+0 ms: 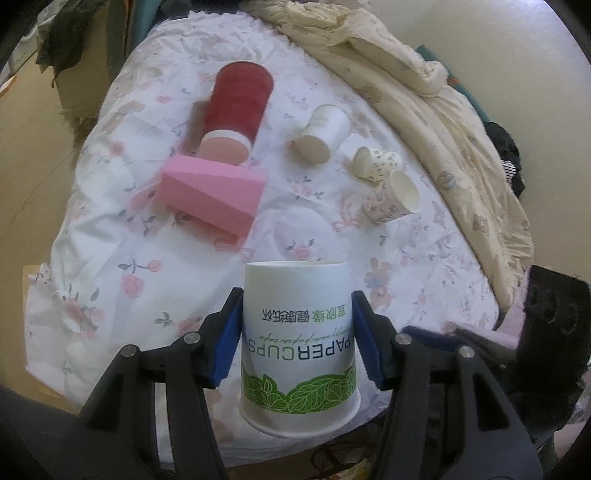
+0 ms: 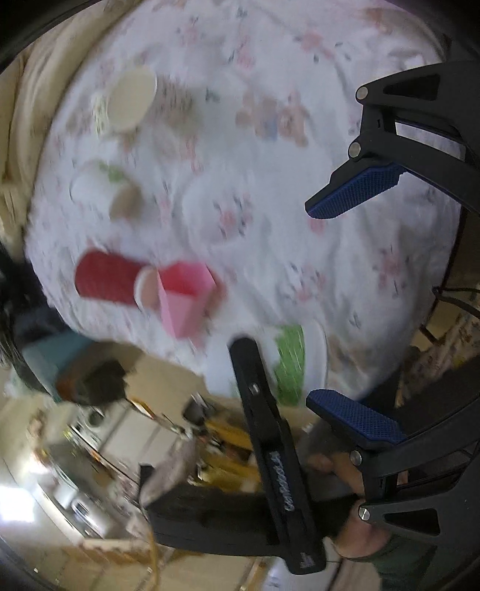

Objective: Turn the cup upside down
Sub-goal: 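Rotate the held cup with the left gripper so its rim faces down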

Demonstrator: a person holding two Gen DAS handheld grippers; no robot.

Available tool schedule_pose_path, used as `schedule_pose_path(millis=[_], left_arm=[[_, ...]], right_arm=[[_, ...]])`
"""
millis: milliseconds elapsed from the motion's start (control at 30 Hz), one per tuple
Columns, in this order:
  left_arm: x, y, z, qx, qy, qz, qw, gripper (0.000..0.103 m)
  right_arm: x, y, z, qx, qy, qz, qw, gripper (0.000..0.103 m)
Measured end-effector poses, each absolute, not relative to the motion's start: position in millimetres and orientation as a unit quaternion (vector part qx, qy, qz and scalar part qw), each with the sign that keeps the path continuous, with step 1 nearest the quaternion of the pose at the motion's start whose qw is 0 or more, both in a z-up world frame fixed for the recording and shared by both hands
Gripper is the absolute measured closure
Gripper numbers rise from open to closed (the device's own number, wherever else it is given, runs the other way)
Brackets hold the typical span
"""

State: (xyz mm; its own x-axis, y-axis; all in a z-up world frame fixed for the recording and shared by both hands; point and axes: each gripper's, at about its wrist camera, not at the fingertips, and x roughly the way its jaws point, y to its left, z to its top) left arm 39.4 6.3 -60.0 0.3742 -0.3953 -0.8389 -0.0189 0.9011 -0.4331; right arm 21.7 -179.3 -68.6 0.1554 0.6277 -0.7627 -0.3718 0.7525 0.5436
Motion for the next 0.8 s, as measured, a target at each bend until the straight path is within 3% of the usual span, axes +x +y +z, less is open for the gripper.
schedule_pose_path(millis=[800], left_arm=[[30.5, -8.0, -48.9, -0.159, 0.535, -0.145, 0.817, 0.051]], right_arm=[[32.3, -186.7, -108.3, 0.067, 0.625, 0.239, 0.74, 0.007]])
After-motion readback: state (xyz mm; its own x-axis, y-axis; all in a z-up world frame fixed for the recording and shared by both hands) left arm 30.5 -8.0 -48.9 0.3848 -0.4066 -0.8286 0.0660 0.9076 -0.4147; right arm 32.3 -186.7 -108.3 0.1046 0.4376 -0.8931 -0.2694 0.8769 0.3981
